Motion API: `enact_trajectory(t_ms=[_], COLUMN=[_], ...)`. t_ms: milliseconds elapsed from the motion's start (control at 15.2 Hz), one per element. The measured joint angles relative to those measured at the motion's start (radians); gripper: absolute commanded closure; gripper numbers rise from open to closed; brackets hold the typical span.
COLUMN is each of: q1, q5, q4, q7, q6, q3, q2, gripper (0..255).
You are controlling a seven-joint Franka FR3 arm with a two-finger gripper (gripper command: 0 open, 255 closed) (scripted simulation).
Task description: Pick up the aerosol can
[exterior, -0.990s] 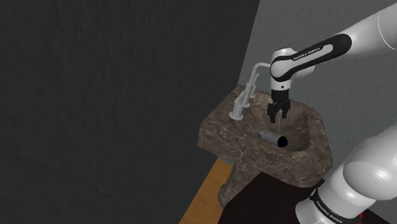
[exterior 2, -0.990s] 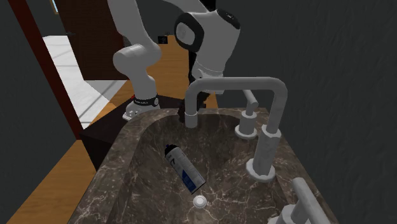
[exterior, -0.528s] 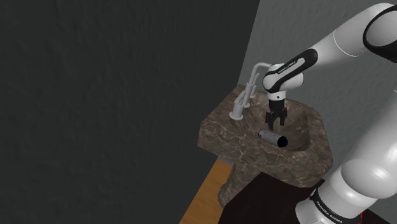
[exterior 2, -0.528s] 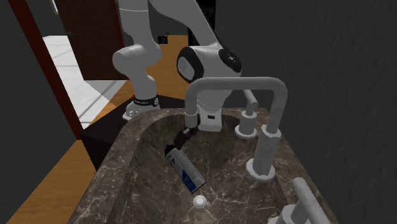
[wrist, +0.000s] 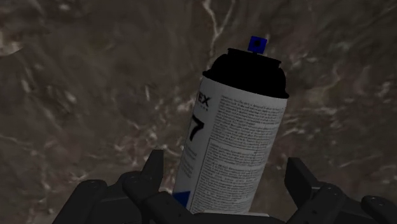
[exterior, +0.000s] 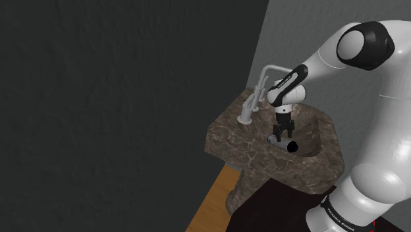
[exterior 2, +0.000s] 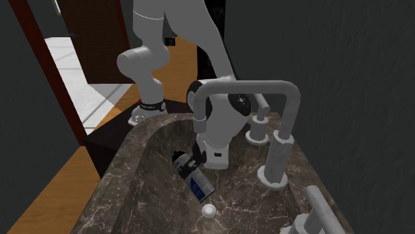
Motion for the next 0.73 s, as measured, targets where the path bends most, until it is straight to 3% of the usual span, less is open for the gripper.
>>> enact_trajectory(t_ms=[330,396,726], q1=[-0.009,-0.01,-0.011], q5=[0.018,0.019,0.021], q4=[0.005,0.006,0.008], q7=[-0.007,-0.007,-0.008], q6=[0.046,0.049,0.051], q3=[0.01,0.011,0.012], q2=[0.054,0.057,0.06], gripper=[0,255,255])
